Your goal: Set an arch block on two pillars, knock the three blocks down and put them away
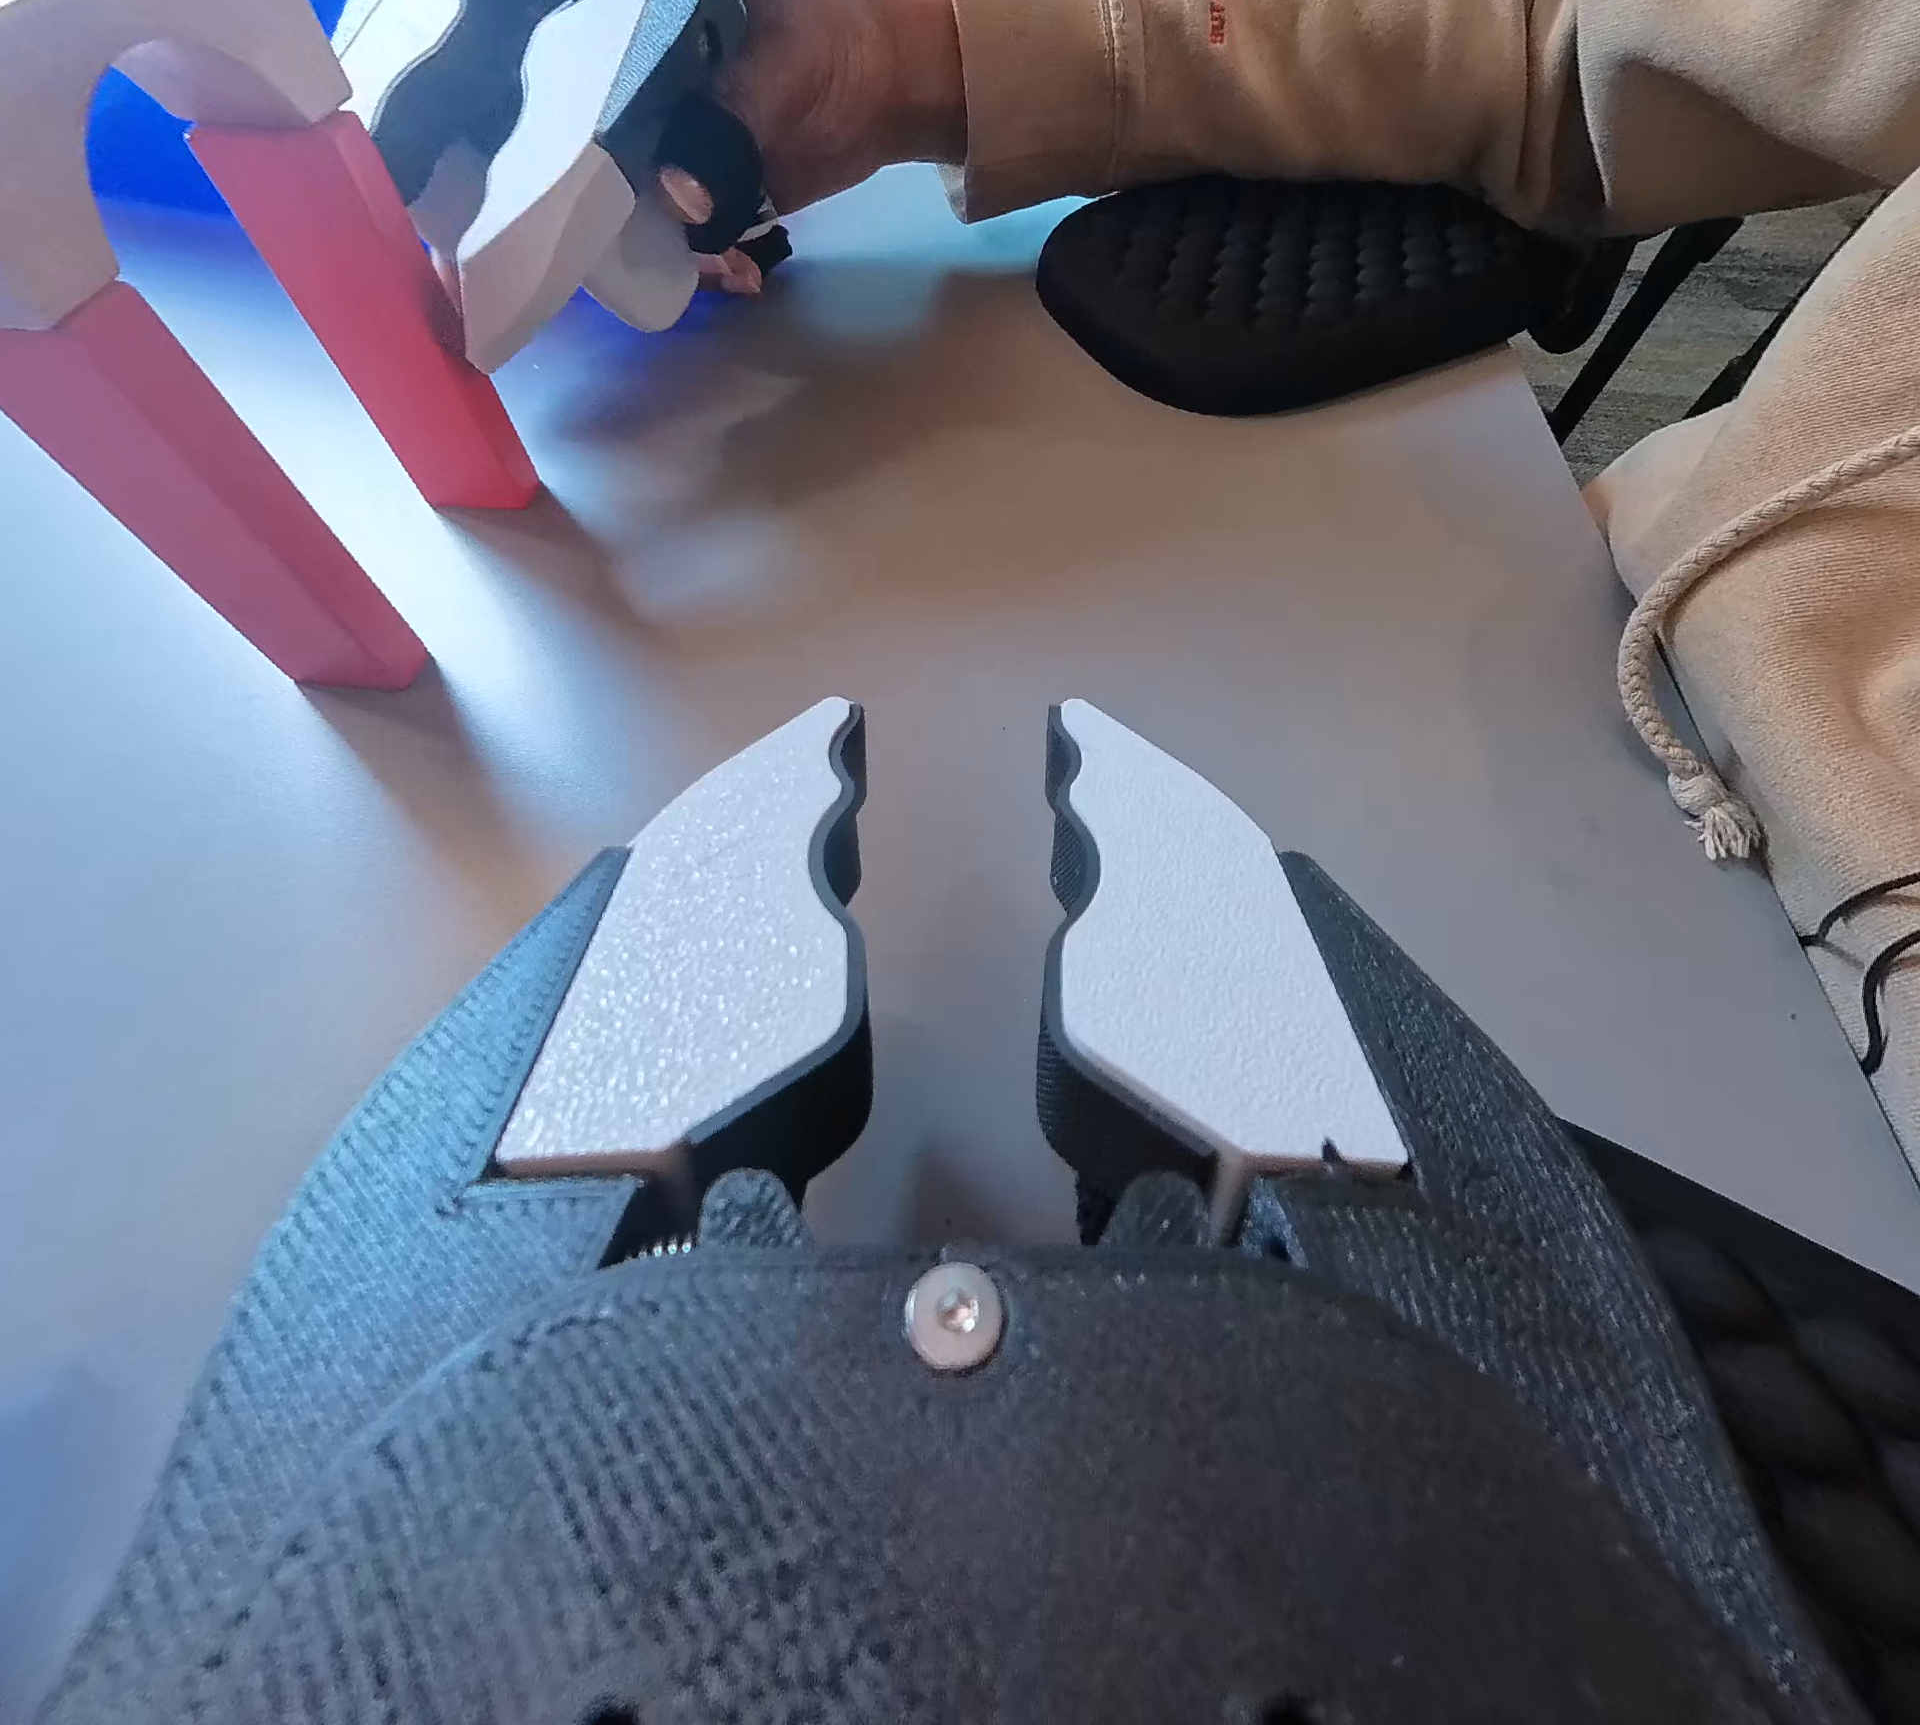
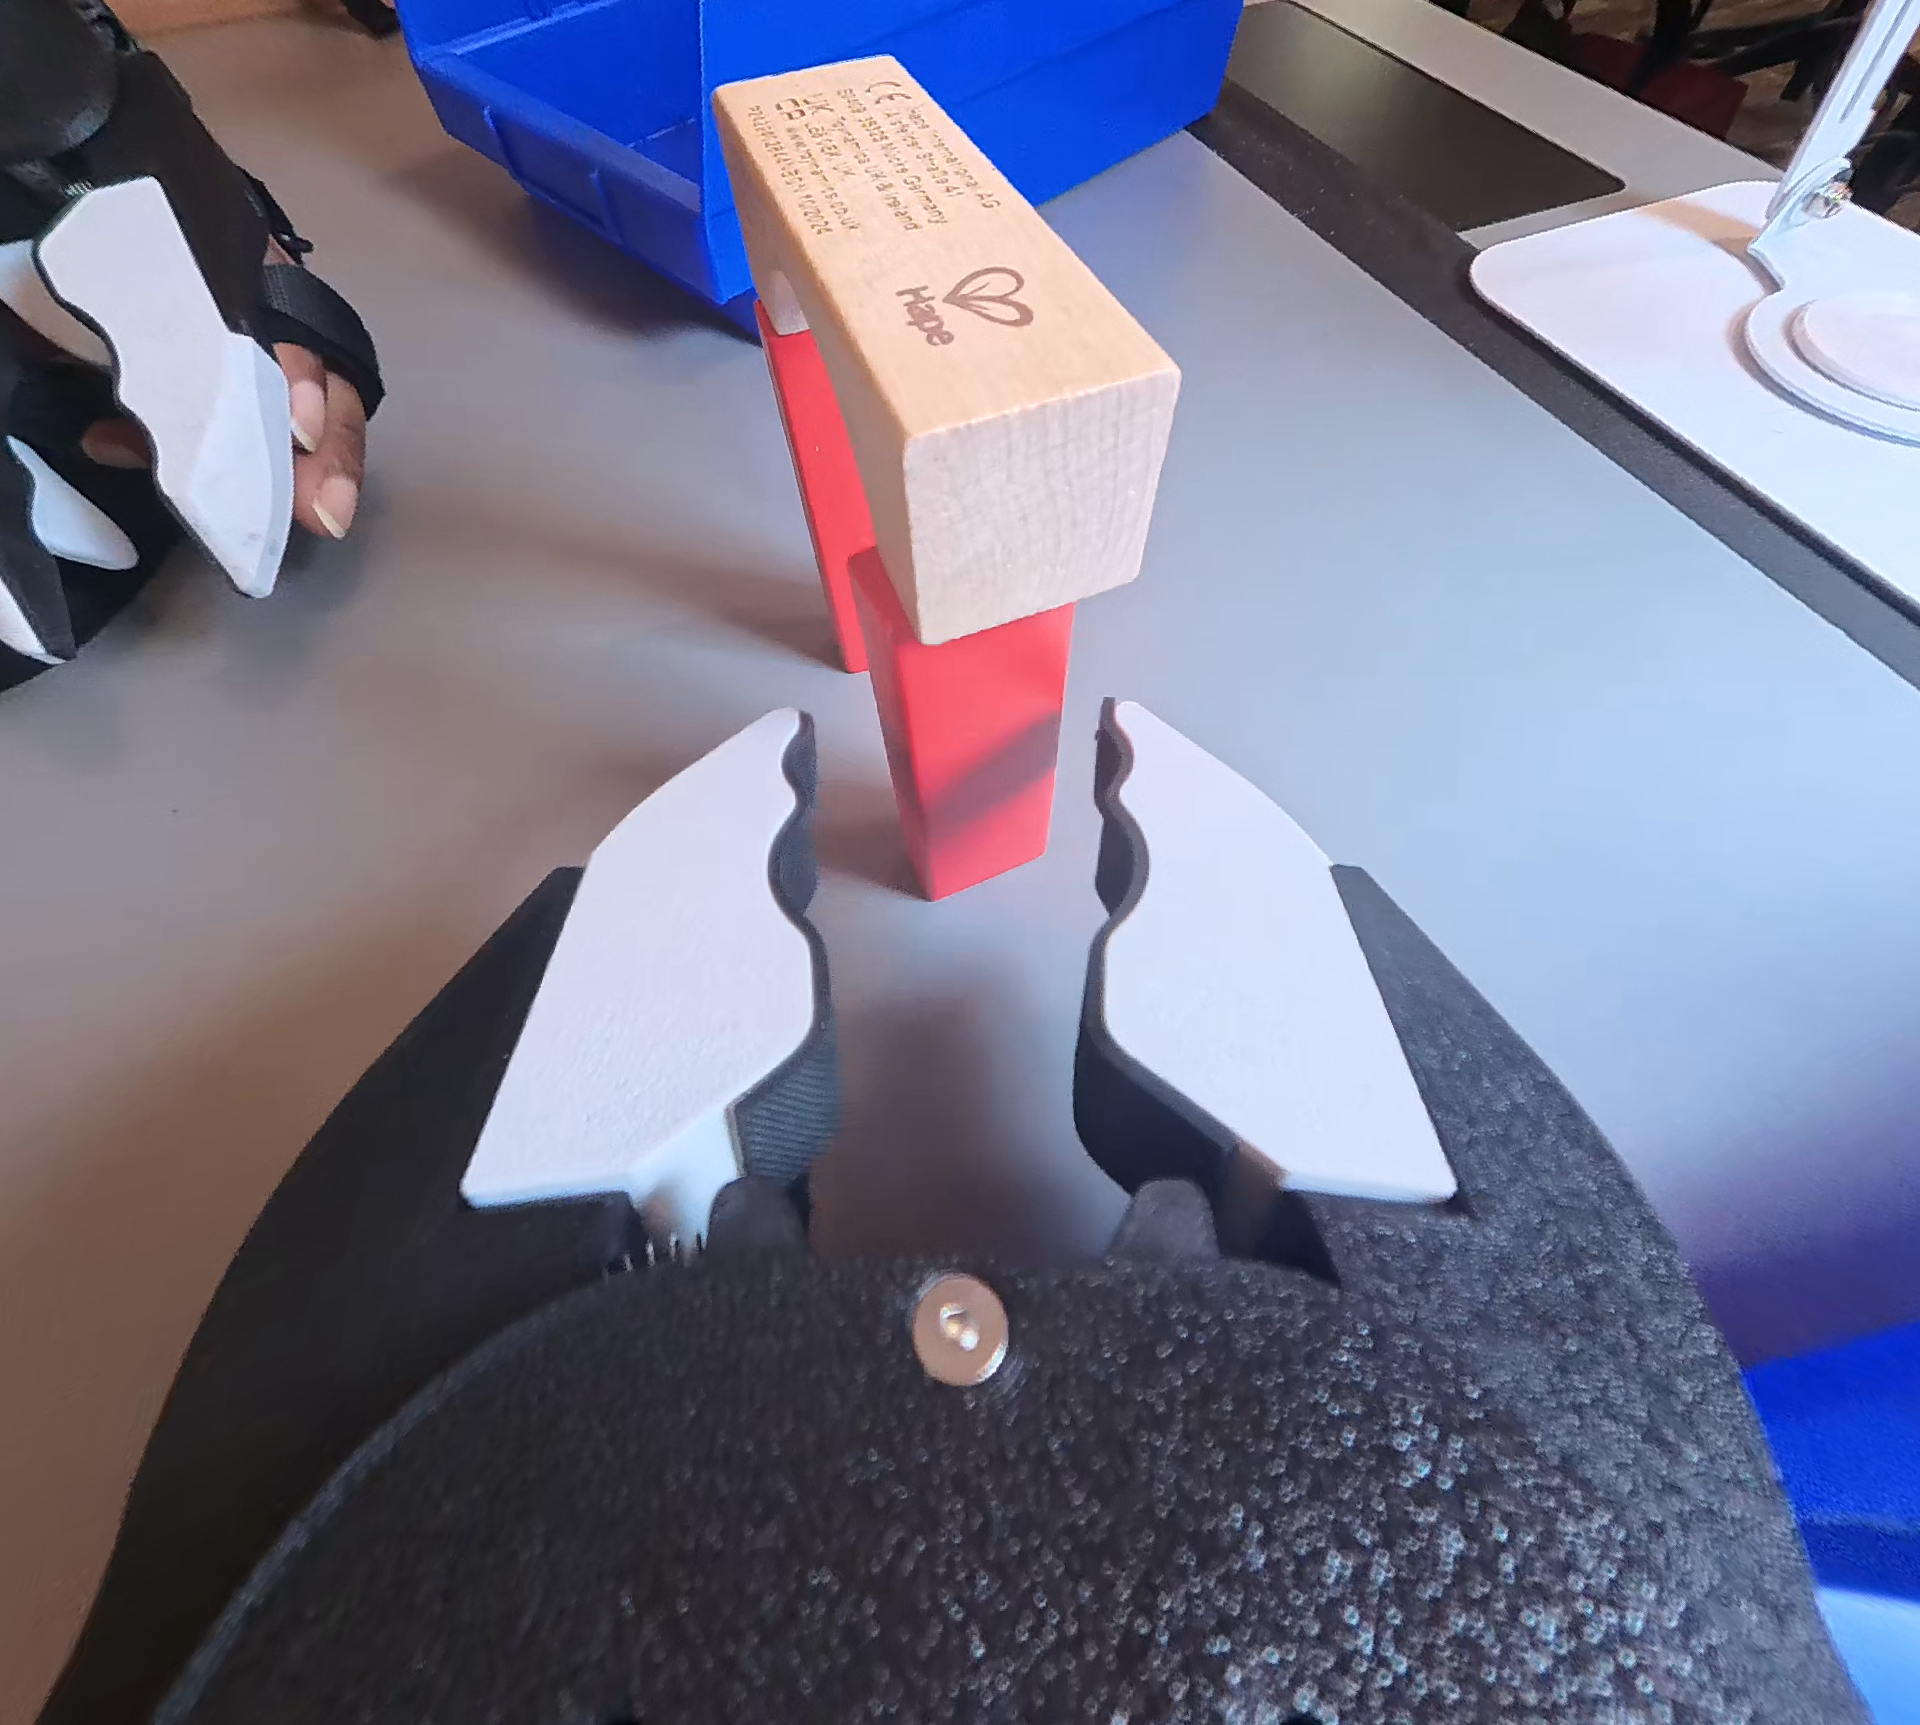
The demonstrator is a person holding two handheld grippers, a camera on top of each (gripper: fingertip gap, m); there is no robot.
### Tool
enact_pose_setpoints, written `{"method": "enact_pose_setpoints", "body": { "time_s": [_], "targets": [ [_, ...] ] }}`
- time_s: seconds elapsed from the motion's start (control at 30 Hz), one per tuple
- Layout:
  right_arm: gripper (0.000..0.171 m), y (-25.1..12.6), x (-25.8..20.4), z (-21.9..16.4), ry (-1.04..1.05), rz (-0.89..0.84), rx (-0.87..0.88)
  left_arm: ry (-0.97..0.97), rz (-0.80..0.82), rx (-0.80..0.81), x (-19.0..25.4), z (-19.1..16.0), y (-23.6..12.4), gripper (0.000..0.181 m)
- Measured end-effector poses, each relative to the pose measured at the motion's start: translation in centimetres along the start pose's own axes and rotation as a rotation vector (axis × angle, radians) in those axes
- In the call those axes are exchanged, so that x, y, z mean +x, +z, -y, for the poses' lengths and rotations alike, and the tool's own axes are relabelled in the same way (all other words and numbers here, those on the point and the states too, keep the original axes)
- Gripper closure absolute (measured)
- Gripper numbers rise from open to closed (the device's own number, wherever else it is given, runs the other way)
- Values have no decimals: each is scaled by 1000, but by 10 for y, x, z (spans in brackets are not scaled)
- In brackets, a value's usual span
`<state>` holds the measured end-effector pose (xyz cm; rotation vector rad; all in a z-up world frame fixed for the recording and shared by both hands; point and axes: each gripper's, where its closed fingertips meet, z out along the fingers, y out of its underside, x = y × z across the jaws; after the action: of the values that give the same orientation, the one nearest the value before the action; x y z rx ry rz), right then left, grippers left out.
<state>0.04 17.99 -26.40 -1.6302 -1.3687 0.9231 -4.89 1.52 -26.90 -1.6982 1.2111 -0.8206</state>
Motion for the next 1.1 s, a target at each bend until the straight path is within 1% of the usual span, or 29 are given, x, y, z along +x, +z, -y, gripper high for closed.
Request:
{"method": "enact_pose_setpoints", "body": {
  "time_s": [0.27, 0.4, 0.83, 1.1],
  "targets": [
    [119, 5, -3, 6, 10, 88, 16, 5, -5, -3, 1, 0, 0, 148],
    [123, 4, -5, 8, 14, 133, 28, 8, -9, -2, 2, 0, 0, 148],
    [129, 3, -3, 5, -4, 110, 19, 17, -13, -7, 4, -1, 1, 148],
    [137, 2, 1, 3, -15, 85, 14, 17, -14, -8, 4, -1, 1, 148]
  ]
}}
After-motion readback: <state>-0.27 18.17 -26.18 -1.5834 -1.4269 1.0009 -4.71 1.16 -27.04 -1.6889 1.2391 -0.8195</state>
